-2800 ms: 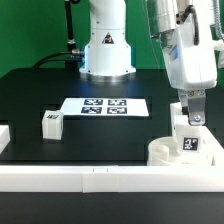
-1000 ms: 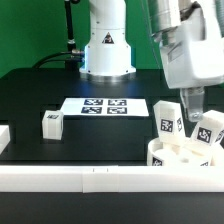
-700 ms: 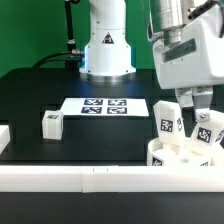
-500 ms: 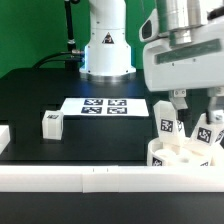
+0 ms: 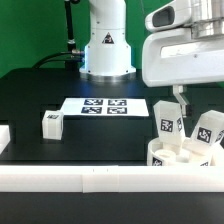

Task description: Assemble stool

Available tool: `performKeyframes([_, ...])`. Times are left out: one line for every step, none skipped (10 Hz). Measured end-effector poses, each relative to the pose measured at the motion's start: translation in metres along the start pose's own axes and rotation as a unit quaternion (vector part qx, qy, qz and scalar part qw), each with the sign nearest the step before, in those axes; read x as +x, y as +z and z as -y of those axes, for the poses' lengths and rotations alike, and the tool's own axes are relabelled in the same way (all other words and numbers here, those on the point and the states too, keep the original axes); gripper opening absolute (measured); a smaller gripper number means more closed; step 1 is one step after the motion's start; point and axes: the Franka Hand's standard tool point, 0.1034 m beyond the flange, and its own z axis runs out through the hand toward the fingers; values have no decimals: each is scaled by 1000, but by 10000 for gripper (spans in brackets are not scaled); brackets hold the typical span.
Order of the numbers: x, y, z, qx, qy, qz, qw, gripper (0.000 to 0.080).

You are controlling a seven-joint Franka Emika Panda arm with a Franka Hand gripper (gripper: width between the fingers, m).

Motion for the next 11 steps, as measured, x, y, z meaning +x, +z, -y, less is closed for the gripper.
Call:
performKeyframes([1,0,0,-4,-87,-4,996,649])
performKeyframes([-1,1,2,-6,-169,-13,985,649])
performKeyframes([-4,3,0,-10,-266,-12,964,649])
performKeyframes([-5,3,0,-15,-345,-11,938,649])
performKeyframes([-5,4,1,-18,-402,-9,915,649])
performKeyframes([-6,4,3,-20,-430,-11,902,649])
performKeyframes([-4,3,3,-23,-453,-21,891,649])
performKeyframes([-6,3,3,-23,-446,-14,895,649])
performKeyframes([-8,4,5,-22,-438,2,899,649])
performKeyframes([-9,4,5,-22,-434,6,901,649])
performKeyframes([-21,5,3,-31,-423,66,903,649])
